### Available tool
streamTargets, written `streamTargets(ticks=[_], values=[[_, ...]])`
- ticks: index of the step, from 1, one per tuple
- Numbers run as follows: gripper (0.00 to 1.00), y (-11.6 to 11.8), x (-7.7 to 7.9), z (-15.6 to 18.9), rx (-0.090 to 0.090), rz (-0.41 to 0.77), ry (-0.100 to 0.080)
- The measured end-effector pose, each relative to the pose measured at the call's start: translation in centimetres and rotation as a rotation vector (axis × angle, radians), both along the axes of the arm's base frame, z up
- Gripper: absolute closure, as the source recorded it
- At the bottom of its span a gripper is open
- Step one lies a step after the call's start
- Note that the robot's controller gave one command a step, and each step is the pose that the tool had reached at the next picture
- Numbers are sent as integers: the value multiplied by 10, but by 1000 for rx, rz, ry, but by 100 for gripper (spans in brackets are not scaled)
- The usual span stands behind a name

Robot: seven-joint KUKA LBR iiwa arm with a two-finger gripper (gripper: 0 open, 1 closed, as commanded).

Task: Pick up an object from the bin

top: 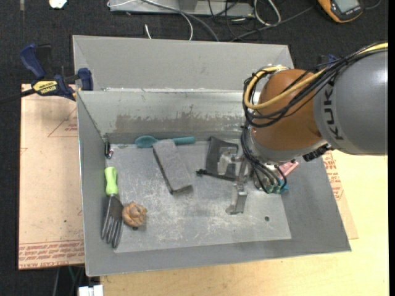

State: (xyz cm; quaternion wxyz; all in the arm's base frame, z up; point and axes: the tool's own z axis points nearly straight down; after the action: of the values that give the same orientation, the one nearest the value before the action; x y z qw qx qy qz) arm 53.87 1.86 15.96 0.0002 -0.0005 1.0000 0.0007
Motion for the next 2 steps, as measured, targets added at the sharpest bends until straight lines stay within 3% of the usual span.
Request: streamTargets(ticks=[1,2], values=[[0,-10,23,-41,1,9,-3],[0,5,52,-69,2,-20,-10]])
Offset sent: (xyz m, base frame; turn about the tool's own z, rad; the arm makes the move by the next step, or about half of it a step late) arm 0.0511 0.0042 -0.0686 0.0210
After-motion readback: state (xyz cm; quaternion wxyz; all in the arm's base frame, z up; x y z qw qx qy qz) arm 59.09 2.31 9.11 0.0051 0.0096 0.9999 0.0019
